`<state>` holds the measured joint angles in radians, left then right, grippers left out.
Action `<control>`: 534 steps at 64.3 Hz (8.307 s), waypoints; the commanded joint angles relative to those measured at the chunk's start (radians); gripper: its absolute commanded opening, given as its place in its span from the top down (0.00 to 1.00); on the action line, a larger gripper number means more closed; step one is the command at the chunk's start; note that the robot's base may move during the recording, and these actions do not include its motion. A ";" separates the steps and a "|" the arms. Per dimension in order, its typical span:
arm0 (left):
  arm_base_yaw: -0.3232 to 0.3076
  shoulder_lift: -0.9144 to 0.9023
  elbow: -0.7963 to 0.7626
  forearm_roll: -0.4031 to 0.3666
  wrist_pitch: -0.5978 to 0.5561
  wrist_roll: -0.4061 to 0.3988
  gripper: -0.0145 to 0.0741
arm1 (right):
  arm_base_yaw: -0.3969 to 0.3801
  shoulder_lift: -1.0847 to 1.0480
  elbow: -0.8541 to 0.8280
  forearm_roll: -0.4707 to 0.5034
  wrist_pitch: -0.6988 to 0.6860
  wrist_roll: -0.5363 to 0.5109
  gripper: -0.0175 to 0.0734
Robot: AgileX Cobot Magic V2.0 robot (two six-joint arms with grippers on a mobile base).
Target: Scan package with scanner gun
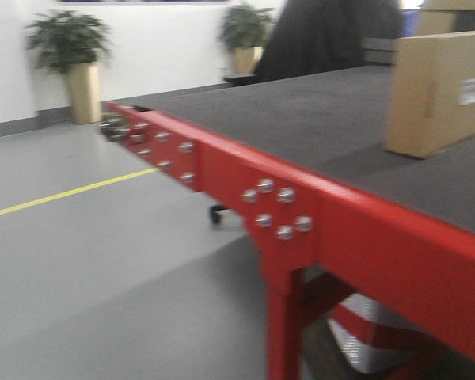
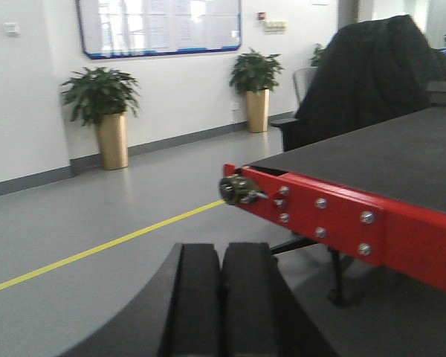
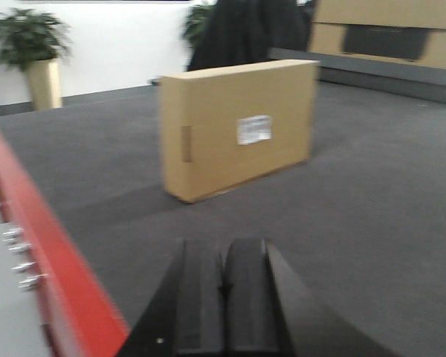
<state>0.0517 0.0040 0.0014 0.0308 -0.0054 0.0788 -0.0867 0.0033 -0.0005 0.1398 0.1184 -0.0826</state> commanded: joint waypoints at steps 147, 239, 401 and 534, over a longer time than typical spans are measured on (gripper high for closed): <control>-0.044 -0.004 -0.001 0.000 -0.021 -0.005 0.96 | -0.003 -0.003 0.000 -0.007 -0.022 -0.001 0.98; -0.044 0.080 -0.439 -0.090 0.167 -0.005 0.88 | 0.001 0.068 -0.415 -0.007 0.021 -0.001 0.97; 0.214 1.697 -1.553 -0.097 1.211 0.278 0.96 | 0.077 0.334 -0.479 -0.007 0.095 -0.001 0.18; 0.128 1.450 -1.550 -0.680 1.226 0.229 0.96 | 0.469 1.328 -0.409 0.231 -0.770 -0.001 0.18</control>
<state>0.1859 1.4654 -1.5434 -0.6286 1.2280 0.3142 0.3697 1.3012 -0.3898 0.3230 -0.6156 -0.0826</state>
